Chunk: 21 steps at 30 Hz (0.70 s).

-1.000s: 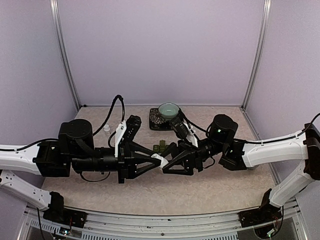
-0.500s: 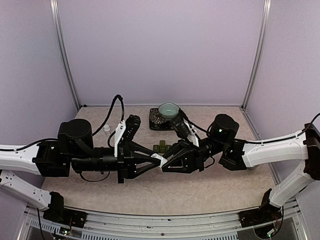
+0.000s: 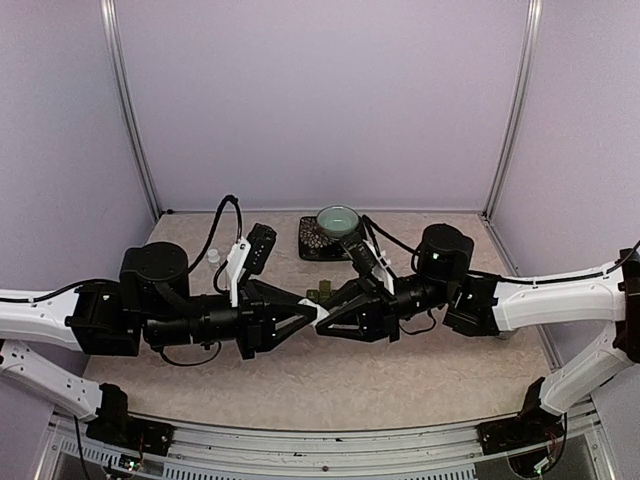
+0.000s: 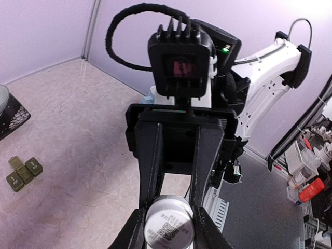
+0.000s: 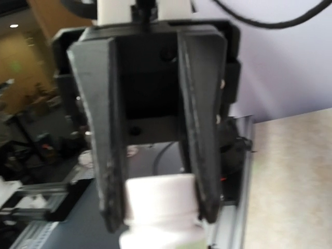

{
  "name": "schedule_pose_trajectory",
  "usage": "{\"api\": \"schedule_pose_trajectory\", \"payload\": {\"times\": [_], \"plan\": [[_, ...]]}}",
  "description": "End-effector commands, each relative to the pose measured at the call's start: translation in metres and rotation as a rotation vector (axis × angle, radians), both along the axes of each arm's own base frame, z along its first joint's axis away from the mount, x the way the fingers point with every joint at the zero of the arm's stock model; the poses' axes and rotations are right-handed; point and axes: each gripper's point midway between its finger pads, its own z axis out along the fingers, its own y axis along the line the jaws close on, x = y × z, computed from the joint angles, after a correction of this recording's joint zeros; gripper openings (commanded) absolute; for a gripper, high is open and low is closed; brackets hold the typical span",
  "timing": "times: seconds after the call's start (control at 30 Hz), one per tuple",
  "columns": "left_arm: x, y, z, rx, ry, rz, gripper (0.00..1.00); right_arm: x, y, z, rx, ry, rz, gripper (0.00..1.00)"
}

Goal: Sort the pills into containers
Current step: Pass from the left arm to the right

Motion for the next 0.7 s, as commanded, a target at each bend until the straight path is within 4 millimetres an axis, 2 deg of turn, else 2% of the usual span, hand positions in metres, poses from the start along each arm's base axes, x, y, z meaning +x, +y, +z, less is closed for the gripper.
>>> {"api": "schedule_pose_trajectory", "payload": {"times": [0.0, 0.13, 0.17, 0.33, 0.43, 0.5, 0.67], "plan": [[0.024, 0.006, 0.009, -0.060, 0.108, 0.172, 0.31, 0.017, 0.003, 0.006, -0.007, -0.062, -0.144, 0.18], [0.029, 0.010, 0.013, -0.096, 0.173, 0.218, 0.38, 0.032, -0.001, 0.005, -0.017, -0.106, -0.258, 0.17], [0.028, 0.009, 0.014, -0.101, 0.179, 0.216, 0.43, 0.034, -0.002, 0.005, -0.016, -0.111, -0.275, 0.17], [0.027, 0.012, 0.022, -0.103, 0.149, 0.210, 0.77, 0.029, -0.005, 0.007, -0.009, -0.096, -0.258, 0.17], [0.026, 0.015, 0.031, -0.099, 0.062, 0.185, 0.95, 0.020, -0.003, 0.006, -0.008, -0.064, -0.200, 0.17], [0.022, 0.012, 0.035, -0.084, -0.001, 0.142, 0.99, 0.013, -0.001, 0.005, -0.005, -0.046, -0.158, 0.17], [0.010, 0.004, 0.039, -0.059, -0.115, 0.042, 0.98, -0.006, 0.002, 0.012, 0.029, -0.004, -0.048, 0.18]]}}
